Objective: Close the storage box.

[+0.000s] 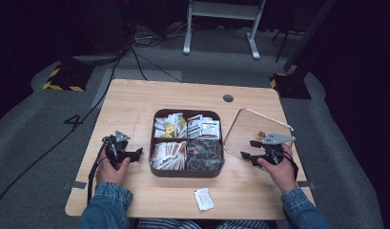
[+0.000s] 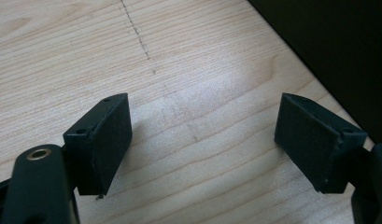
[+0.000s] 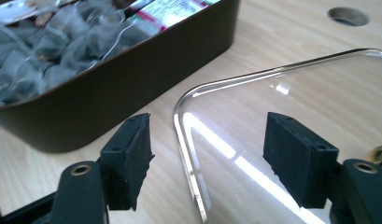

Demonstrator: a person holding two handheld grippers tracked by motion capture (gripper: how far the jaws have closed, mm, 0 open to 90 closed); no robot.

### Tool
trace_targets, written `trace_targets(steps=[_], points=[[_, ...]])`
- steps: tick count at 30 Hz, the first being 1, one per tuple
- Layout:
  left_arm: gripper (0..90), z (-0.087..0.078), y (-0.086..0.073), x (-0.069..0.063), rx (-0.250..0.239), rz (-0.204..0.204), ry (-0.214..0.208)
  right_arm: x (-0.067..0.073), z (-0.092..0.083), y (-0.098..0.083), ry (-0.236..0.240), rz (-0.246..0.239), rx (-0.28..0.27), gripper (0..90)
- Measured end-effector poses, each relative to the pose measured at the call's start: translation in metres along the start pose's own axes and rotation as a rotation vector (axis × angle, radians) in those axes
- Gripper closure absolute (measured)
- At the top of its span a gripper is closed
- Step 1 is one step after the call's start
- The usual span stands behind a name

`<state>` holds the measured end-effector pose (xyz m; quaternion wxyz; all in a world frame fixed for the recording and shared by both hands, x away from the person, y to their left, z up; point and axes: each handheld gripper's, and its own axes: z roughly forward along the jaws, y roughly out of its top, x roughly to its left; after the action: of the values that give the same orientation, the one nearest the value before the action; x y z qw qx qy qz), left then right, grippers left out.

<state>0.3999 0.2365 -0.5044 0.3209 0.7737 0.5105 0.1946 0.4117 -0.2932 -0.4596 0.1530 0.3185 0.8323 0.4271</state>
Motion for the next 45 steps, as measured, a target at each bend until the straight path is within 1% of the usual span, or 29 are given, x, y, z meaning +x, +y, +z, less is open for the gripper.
trace_targets(steps=[3, 9, 12, 14, 16, 17, 19, 21, 24, 28, 30, 32, 34, 36, 38, 40, 41, 43, 45], points=[[19.2, 0.0, 0.0, 0.0, -0.001, -0.003, 0.001, -0.009, -0.002, 0.004, -0.008, 0.025, -0.009, 32.5], [19.2, 0.0, 0.0, 0.0, -0.001, -0.002, 0.002, -0.029, -0.002, 0.007, -0.038, 0.085, 0.004, 32.7], [19.2, 0.0, 0.0, 0.0, -0.001, -0.001, 0.002, -0.038, -0.001, 0.009, -0.05, 0.113, 0.001, 32.7], [19.2, 0.0, 0.0, 0.0, 0.0, -0.001, 0.0, -0.043, -0.001, 0.01, -0.067, 0.119, -0.007, 32.3], [19.2, 0.0, 0.0, 0.0, -0.001, -0.003, 0.002, -0.048, -0.001, 0.01, -0.101, 0.119, -0.011, 30.4], [19.2, 0.0, 0.0, 0.0, 0.0, -0.003, 0.002, -0.051, -0.001, 0.009, -0.116, 0.121, -0.014, 29.9], [19.1, 0.0, 0.0, 0.0, -0.001, -0.006, 0.003, -0.057, -0.002, 0.008, -0.135, 0.144, -0.026, 29.9], [19.1, 0.0, 0.0, 0.0, -0.001, -0.007, 0.004, -0.063, -0.002, 0.005, -0.158, 0.157, -0.027, 29.8], [19.1, 0.0, 0.0, 0.0, -0.001, -0.009, 0.006, -0.071, 0.0, 0.0, -0.177, 0.182, -0.02, 29.6], [19.1, 0.0, 0.0, 0.0, -0.002, -0.009, 0.008, -0.078, 0.006, -0.006, -0.208, 0.195, -0.016, 29.7], [19.1, 0.0, 0.0, 0.0, -0.001, -0.009, 0.007, -0.08, 0.01, -0.01, -0.216, 0.191, 0.001, 29.8], [19.1, 0.0, 0.0, 0.0, -0.002, -0.01, 0.007, -0.081, 0.012, -0.014, -0.222, 0.204, 0.011, 34.2], [19.1, 0.0, 0.0, 0.0, -0.002, -0.009, 0.007, -0.083, 0.013, -0.017, -0.227, 0.231, 0.013, 38.0], [19.1, 0.0, 0.0, 0.0, -0.002, -0.011, 0.007, -0.085, 0.014, -0.021, -0.213, 0.241, 0.027, 44.0], [19.1, 0.0, 0.0, 0.0, -0.001, -0.011, 0.008, -0.085, 0.015, -0.024, -0.203, 0.237, 0.045, 45.1], [19.1, 0.0, 0.0, 0.001, -0.001, -0.011, 0.008, -0.085, 0.019, -0.027, -0.199, 0.226, 0.059, 48.1], [19.1, 0.0, 0.0, 0.001, -0.001, -0.011, 0.007, -0.085, 0.02, -0.028, -0.202, 0.218, 0.065, 48.7], [19.1, 0.0, 0.0, 0.001, -0.001, -0.012, 0.008, -0.084, 0.022, -0.029, -0.215, 0.202, 0.059, 51.1], [19.1, 0.0, 0.0, 0.001, -0.001, -0.012, 0.008, -0.084, 0.021, -0.029, -0.226, 0.191, 0.057, 55.9]])
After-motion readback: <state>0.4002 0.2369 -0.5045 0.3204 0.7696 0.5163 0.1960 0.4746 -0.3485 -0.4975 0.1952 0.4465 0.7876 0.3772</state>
